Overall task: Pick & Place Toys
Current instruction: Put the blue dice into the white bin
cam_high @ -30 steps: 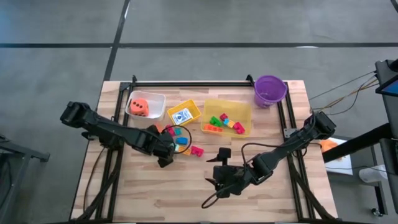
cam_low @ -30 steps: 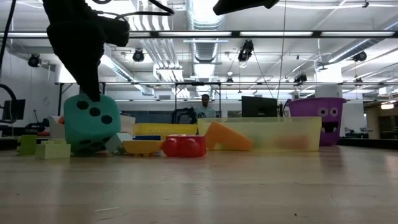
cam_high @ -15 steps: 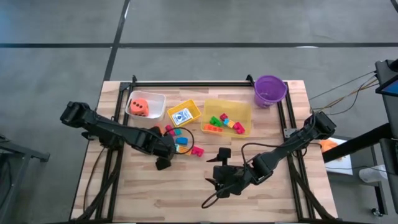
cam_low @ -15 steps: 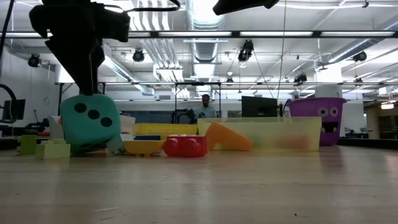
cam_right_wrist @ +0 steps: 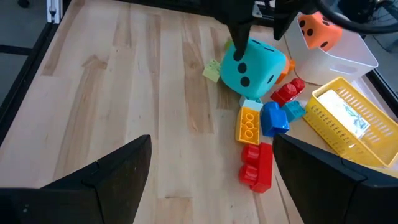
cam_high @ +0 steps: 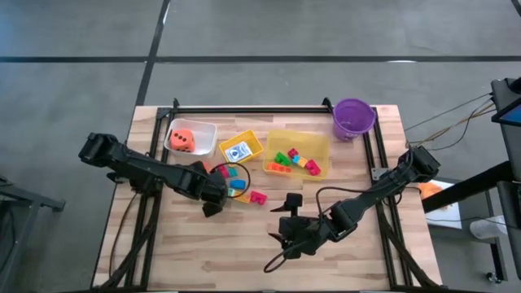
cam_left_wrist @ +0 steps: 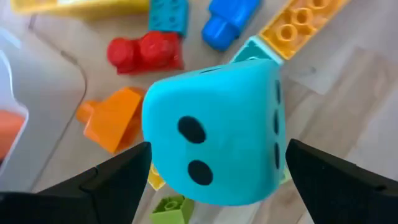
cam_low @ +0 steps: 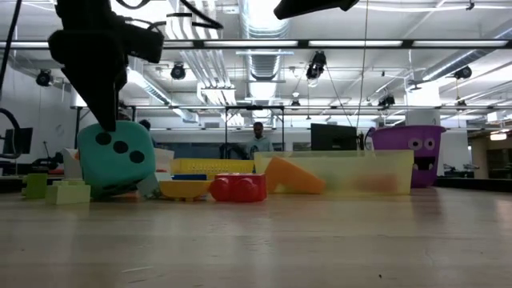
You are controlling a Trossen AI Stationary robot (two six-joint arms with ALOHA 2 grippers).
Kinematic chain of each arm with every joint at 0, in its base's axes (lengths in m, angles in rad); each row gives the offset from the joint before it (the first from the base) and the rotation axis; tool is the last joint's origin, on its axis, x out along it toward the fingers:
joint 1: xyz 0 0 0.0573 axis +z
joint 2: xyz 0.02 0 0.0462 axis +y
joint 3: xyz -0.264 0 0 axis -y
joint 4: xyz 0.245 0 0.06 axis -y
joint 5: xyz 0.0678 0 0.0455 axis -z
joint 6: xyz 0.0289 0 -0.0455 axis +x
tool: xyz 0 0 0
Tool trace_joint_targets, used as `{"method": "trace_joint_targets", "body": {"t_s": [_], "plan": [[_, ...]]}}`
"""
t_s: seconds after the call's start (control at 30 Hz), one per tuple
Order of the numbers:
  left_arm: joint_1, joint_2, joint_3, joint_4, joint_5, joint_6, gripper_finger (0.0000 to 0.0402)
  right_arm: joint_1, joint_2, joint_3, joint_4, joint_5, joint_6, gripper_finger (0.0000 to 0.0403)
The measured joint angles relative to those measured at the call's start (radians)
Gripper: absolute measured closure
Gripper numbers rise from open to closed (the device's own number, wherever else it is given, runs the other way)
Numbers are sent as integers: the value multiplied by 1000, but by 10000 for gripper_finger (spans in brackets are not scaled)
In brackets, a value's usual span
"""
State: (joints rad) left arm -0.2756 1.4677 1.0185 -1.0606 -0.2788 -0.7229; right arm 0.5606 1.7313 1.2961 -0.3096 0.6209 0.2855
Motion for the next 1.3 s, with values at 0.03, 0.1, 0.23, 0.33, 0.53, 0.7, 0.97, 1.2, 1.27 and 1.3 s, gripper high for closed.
{"method": "trace_joint_targets", "body": {"t_s": [0.03, 0.1, 0.23, 0.33, 0.53, 0.7, 0.97, 1.2, 1.27, 1.3], "plan": [[0, 0, -5, 2, -6, -28, 36, 0, 0, 0, 0, 0, 0, 71], [0, 0, -10, 2, -9, -58, 36, 0, 0, 0, 0, 0, 0, 71], [0, 0, -10, 23, -9, -60, 36, 0, 0, 0, 0, 0, 0, 71], [0, 0, -10, 47, -9, -55, 36, 0, 0, 0, 0, 0, 0, 71], [0, 0, -25, 60, -17, -42, 36, 8, 0, 0, 0, -1, 0, 71], [3, 1, -85, 105, -37, -62, 36, 10, 0, 0, 0, -1, -1, 71], [7, -5, -156, 232, -73, -38, 36, 10, 0, 0, 0, 0, -3, 71], [17, -6, -166, 228, -32, -53, 70, 10, 0, 0, 6, 0, -4, 71], [16, -5, -166, 227, -28, -53, 93, 10, 0, 0, 7, 0, -4, 71], [17, -5, -166, 227, -24, -49, 106, 10, 0, 0, 6, 0, -4, 71]]}}
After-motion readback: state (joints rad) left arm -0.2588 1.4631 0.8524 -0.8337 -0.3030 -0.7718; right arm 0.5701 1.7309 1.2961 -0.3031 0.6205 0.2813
